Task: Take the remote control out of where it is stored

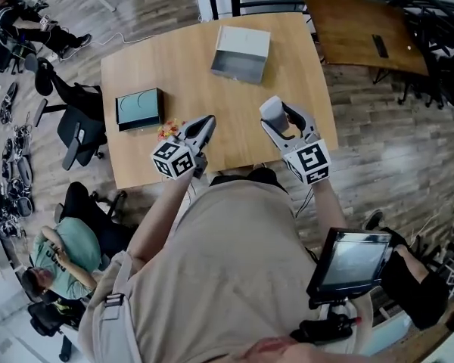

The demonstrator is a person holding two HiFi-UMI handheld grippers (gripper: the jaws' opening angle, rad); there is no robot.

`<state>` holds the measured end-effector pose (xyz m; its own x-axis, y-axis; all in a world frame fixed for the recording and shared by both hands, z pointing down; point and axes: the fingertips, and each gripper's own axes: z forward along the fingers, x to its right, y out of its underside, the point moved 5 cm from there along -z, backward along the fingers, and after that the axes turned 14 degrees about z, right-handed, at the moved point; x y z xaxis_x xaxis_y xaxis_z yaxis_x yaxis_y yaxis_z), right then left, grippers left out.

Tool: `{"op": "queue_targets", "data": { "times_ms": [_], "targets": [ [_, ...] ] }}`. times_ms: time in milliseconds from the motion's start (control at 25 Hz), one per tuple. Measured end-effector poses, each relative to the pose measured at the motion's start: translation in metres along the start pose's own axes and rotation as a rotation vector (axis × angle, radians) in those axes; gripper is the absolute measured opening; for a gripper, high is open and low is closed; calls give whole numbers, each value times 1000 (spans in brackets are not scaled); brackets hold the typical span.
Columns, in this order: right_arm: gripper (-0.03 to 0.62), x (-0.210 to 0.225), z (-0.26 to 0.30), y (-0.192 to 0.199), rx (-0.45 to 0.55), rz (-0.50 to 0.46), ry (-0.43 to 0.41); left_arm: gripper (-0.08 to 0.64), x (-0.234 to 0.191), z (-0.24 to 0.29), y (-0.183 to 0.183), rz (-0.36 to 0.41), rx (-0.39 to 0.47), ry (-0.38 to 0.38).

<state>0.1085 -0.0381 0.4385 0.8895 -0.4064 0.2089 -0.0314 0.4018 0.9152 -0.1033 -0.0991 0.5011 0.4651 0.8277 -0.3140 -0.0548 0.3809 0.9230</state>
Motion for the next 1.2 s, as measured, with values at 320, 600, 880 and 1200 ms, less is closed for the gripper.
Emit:
{"op": "queue_targets", "data": {
  "times_ms": [320,600,880,1200],
  "targets": [
    [264,24,17,26,-81,-20,-13,5,9,18,5,14,-32,-18],
    [264,39,36,51,-147,-76,-19,5,7,22,21,3,-87,-57],
    [264,55,43,76,-230,-93,-38,5,11,38,31,5,-136,-99],
    [264,55,68,115,-345,-88,-68,5,-7,36,30,17,-143,-179]
  ]
}}
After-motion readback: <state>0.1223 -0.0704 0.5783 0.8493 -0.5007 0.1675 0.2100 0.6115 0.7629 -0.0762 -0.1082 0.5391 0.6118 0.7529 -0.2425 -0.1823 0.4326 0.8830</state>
